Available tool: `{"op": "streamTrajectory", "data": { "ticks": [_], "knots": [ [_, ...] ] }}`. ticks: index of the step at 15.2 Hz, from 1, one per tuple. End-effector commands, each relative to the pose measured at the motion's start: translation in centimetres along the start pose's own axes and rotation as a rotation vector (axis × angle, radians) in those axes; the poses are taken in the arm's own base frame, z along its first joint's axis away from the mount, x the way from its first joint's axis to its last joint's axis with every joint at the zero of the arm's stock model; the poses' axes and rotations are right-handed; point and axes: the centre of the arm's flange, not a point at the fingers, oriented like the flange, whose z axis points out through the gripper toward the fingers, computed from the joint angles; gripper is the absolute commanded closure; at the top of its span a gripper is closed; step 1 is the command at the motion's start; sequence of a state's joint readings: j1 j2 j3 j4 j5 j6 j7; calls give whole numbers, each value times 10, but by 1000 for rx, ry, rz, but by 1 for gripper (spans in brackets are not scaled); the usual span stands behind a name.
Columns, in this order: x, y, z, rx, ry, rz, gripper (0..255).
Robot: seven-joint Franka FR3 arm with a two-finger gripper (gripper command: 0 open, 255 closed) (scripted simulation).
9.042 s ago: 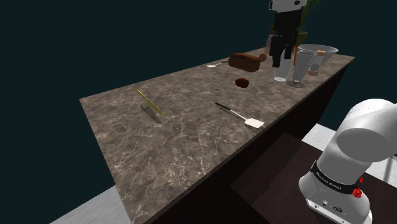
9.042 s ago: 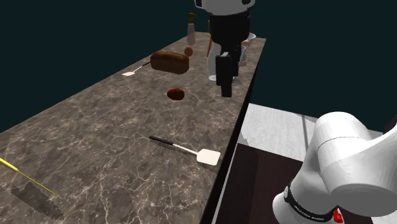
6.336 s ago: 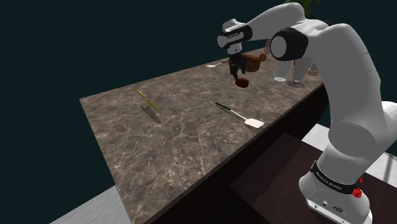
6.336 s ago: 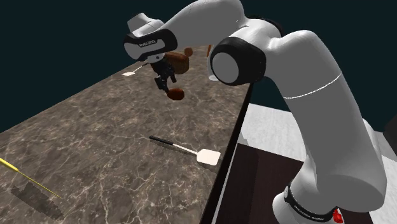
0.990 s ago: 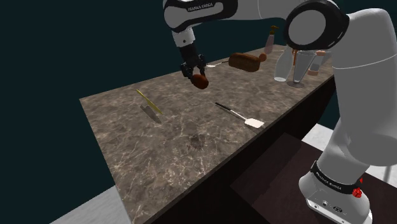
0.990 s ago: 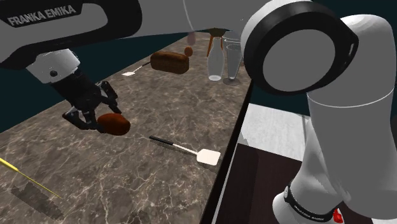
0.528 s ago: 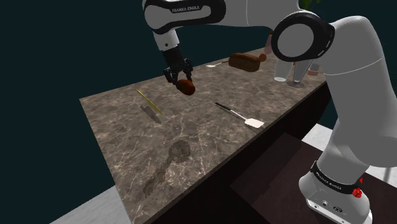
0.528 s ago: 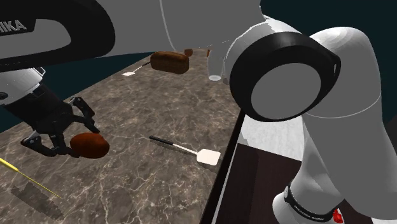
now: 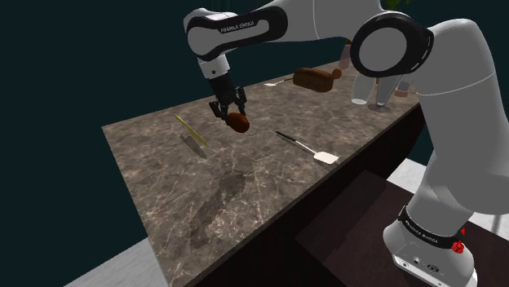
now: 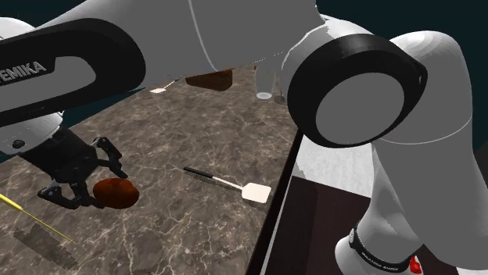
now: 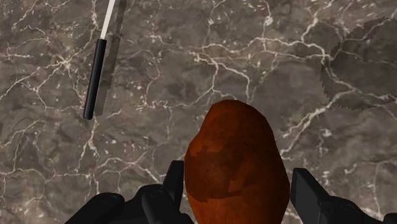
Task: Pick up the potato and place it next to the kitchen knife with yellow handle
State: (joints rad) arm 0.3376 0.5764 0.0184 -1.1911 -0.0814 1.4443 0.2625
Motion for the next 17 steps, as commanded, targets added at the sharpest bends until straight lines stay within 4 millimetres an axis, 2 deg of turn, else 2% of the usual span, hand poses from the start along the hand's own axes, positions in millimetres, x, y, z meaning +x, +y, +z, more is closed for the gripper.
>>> {"op": "streamTrajectory", "data": {
  "ticks": [1, 14, 17],
  "knots": [
    [3, -1, 10, 0, 0, 0, 255],
    [24, -12, 77, 0, 0, 0, 255],
    [24, -12, 77, 0, 0, 0, 255]
  ]
}}
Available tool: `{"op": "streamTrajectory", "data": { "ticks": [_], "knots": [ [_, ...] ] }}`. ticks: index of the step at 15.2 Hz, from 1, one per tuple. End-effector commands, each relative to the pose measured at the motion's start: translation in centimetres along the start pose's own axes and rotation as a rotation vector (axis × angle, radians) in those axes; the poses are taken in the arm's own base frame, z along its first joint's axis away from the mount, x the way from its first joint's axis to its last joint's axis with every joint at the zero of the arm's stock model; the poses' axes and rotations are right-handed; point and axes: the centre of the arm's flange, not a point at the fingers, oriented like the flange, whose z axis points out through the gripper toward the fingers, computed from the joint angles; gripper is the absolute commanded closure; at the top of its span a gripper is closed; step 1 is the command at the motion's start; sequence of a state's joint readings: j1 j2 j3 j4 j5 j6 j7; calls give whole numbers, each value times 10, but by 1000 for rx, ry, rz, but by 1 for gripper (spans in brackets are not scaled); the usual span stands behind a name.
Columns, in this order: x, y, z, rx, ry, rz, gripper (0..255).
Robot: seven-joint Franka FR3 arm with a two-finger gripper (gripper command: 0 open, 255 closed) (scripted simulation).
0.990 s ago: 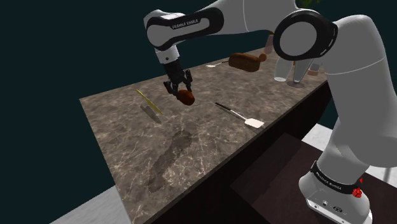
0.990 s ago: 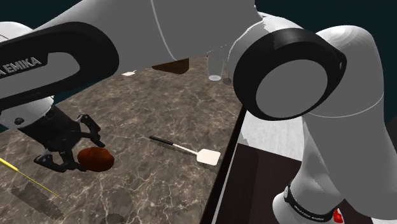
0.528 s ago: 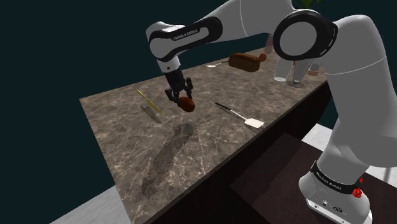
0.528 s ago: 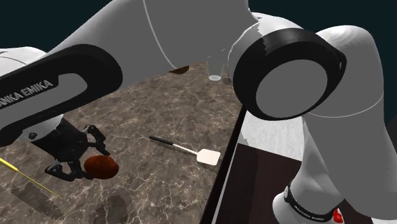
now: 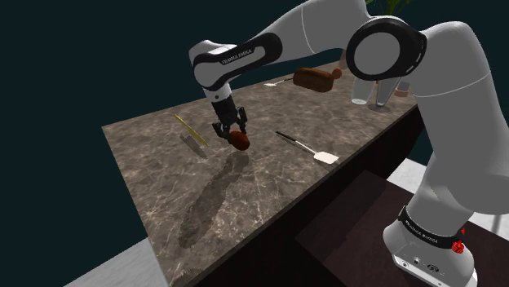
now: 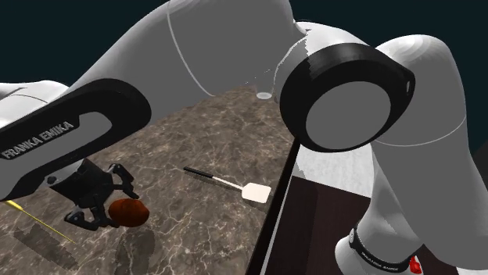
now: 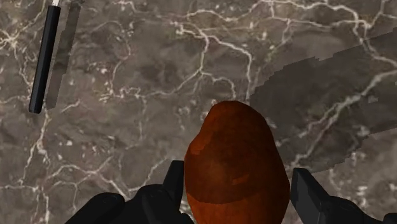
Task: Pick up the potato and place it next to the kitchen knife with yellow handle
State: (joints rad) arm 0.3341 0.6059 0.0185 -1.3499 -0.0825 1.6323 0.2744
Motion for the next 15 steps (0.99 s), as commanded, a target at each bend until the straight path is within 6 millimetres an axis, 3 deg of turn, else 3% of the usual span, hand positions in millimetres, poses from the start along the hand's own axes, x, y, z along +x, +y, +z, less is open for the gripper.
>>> {"op": "streamTrajectory", "data": {
  "ticks": [1, 5, 6, 11, 15],
  "knots": [
    [0, 0, 1, 0, 0, 0, 255],
    [0, 0, 1, 0, 0, 0, 255],
    [0, 0, 1, 0, 0, 0, 0],
    [0, 0, 1, 0, 0, 0, 0],
    [0, 0, -49, 0, 0, 0, 0]
  ]
}}
